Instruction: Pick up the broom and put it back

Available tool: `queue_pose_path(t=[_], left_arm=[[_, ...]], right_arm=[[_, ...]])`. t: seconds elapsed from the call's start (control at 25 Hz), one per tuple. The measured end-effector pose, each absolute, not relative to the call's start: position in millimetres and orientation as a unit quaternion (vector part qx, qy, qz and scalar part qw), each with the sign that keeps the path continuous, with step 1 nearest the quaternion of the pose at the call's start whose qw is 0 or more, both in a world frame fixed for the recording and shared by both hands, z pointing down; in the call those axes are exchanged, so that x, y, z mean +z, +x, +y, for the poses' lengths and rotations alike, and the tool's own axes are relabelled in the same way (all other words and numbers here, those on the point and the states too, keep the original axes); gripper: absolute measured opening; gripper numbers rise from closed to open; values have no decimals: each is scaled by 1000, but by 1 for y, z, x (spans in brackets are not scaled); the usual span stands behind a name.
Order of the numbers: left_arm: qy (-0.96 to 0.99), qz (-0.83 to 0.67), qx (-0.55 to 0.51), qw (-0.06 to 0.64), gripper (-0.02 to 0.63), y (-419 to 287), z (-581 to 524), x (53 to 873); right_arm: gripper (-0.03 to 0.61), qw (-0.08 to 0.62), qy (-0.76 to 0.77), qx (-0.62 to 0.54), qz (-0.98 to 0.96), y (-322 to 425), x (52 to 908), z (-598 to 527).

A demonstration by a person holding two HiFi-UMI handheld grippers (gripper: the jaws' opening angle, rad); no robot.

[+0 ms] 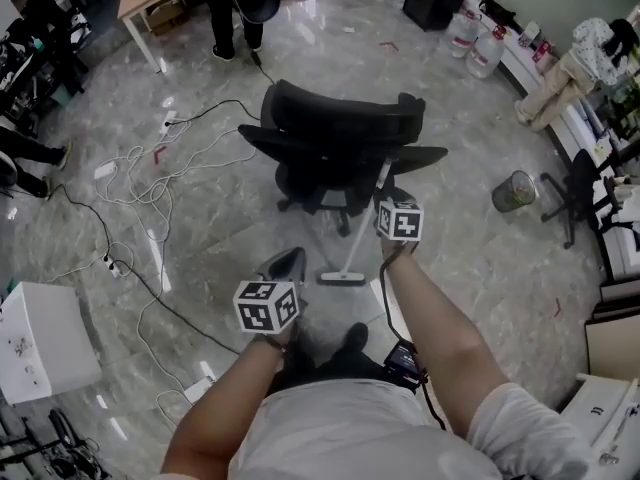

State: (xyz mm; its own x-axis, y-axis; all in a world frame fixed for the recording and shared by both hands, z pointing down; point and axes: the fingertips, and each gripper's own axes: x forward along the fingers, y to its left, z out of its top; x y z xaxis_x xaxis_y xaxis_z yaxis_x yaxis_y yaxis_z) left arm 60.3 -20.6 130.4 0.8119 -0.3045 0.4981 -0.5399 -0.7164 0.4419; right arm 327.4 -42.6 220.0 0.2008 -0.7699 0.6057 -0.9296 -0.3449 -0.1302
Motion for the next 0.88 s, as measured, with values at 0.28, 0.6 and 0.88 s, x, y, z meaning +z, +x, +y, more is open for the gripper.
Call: queue_pose_path(t=[0.28,0.6,0.88], left_arm=[[918,-232,179,268,7,62,-30,88],[925,-235,177,242,7,61,-22,56],[931,-215,184,229,6,67,-3,54]], right_arm=[[106,127,721,263,-628,204,123,-15],[23,68,687,231,-686,110,40,14],[2,44,673,216,-706,86,22,21]])
